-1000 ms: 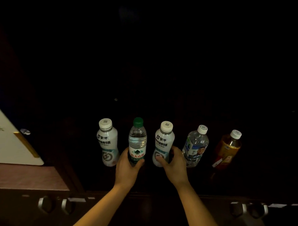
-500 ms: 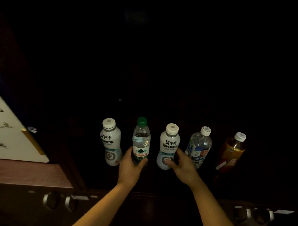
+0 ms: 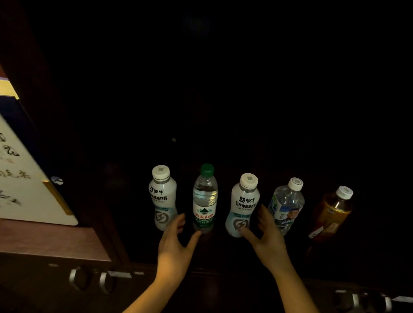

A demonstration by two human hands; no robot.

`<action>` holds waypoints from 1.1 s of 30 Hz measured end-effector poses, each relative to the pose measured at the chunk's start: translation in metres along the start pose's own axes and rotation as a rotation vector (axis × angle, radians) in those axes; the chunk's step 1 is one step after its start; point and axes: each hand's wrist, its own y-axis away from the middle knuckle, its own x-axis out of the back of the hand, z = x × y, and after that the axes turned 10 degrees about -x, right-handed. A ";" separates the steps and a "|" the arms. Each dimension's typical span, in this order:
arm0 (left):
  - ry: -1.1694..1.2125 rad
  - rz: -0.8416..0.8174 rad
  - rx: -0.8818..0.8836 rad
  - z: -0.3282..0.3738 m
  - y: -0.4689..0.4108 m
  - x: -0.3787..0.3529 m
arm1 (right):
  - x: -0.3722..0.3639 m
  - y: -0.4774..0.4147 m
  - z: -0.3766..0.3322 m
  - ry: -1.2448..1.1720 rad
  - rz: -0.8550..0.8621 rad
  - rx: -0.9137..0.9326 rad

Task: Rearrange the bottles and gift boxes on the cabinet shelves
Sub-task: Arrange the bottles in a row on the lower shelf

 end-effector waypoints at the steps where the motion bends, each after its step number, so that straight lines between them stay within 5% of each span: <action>1: -0.034 0.058 -0.074 -0.002 0.005 0.009 | 0.000 0.008 0.000 0.007 0.066 -0.028; 7: -0.067 0.273 -0.099 -0.016 0.000 0.049 | -0.017 0.053 -0.007 -0.049 0.305 0.015; 14: 0.028 0.061 0.121 -0.019 -0.014 0.046 | -0.085 0.070 -0.037 -0.005 0.060 0.153; 22: 0.161 0.001 0.132 -0.024 -0.042 0.043 | -0.158 0.040 -0.068 0.096 -0.212 0.086; 33: 0.185 0.053 0.187 -0.033 -0.047 0.039 | -0.168 0.019 -0.073 0.033 -0.218 0.091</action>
